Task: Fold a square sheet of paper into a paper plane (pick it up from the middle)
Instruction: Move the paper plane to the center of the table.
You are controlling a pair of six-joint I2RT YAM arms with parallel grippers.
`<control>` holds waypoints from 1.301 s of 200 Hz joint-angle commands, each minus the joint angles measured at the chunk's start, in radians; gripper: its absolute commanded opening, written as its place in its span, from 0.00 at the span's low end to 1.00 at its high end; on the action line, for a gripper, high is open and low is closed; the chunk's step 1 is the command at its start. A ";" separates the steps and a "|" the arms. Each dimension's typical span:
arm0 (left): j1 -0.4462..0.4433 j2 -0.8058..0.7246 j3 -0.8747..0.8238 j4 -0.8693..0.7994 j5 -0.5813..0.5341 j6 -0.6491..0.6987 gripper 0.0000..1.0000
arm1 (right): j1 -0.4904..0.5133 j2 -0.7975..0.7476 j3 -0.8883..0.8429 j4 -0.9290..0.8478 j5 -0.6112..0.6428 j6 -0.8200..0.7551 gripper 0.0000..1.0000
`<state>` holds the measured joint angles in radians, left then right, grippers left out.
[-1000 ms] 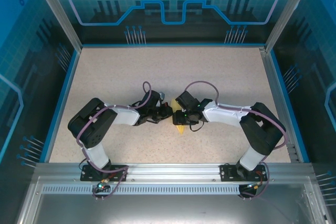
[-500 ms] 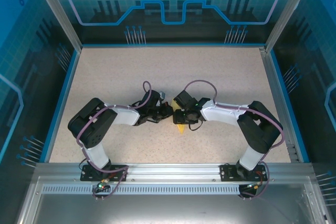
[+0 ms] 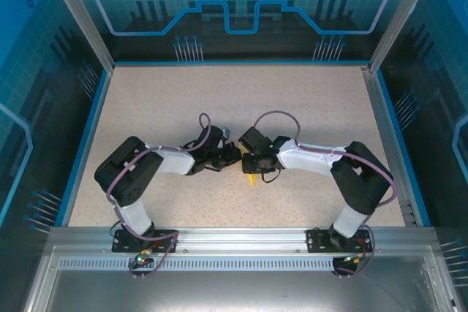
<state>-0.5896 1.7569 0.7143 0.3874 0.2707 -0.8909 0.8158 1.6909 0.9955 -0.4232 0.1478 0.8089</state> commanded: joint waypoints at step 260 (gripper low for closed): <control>0.138 -0.356 -0.053 -0.427 -0.227 0.014 0.43 | 0.039 0.045 0.102 -0.169 0.236 0.079 0.09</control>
<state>-0.4717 1.4799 0.6609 0.1688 0.1734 -0.8883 0.8570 1.7378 1.0641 -0.5465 0.3424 0.8974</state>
